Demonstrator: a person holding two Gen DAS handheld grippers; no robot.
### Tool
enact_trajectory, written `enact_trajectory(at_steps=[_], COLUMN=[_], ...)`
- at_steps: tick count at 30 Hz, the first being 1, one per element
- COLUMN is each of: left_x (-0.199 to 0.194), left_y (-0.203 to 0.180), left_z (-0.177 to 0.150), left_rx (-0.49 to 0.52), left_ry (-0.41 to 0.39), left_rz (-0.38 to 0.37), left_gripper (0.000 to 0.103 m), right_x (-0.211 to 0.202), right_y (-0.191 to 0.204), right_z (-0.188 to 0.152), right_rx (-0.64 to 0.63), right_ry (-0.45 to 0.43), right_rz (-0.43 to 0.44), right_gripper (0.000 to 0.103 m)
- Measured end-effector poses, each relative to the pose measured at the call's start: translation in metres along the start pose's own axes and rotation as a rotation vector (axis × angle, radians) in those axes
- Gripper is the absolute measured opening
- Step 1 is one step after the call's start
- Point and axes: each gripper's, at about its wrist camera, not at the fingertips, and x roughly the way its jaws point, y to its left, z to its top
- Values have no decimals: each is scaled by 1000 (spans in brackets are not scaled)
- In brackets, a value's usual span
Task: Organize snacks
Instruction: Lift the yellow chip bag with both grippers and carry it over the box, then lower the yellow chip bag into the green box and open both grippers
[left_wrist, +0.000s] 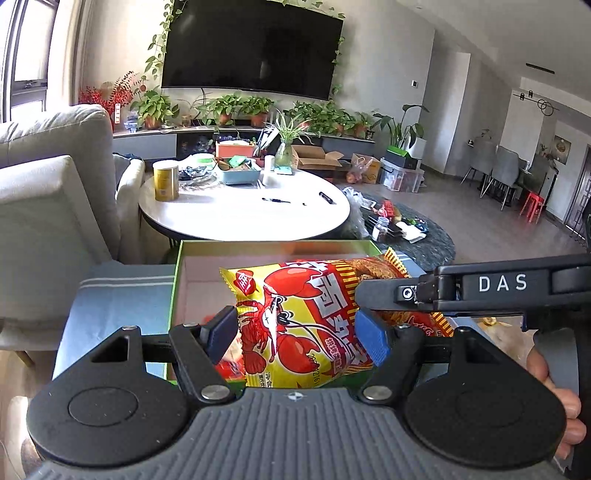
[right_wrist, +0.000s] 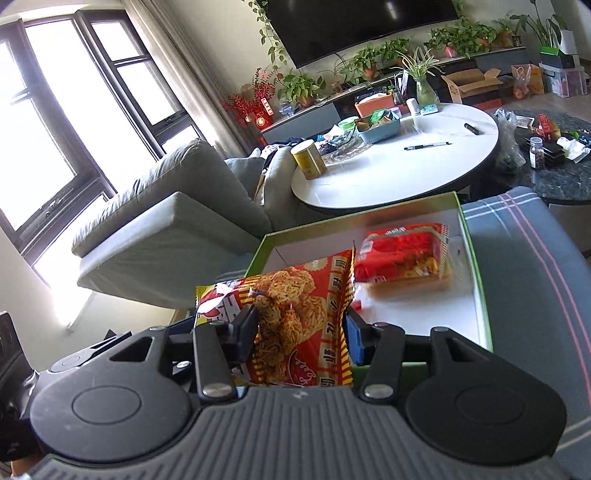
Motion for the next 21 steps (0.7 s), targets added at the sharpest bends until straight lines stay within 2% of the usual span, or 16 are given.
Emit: enact_trajectory(at_steps=[9,14,21], left_x=[28,47,68], left_y=[19,21,28], left_z=[20,32,38], left_rx=[-7,27,29], left_ry=[-1,1,2], left_rz=[16,37,36], left_gripper=[67,67,67], right_x=[27,42,63], right_y=[3,-1,-8], right_z=[19,30,44], right_rx=[15,27,51], right_ry=[-26,-35,-28], right_rz=[-13,-22,-35], right_gripper=[51,51,51])
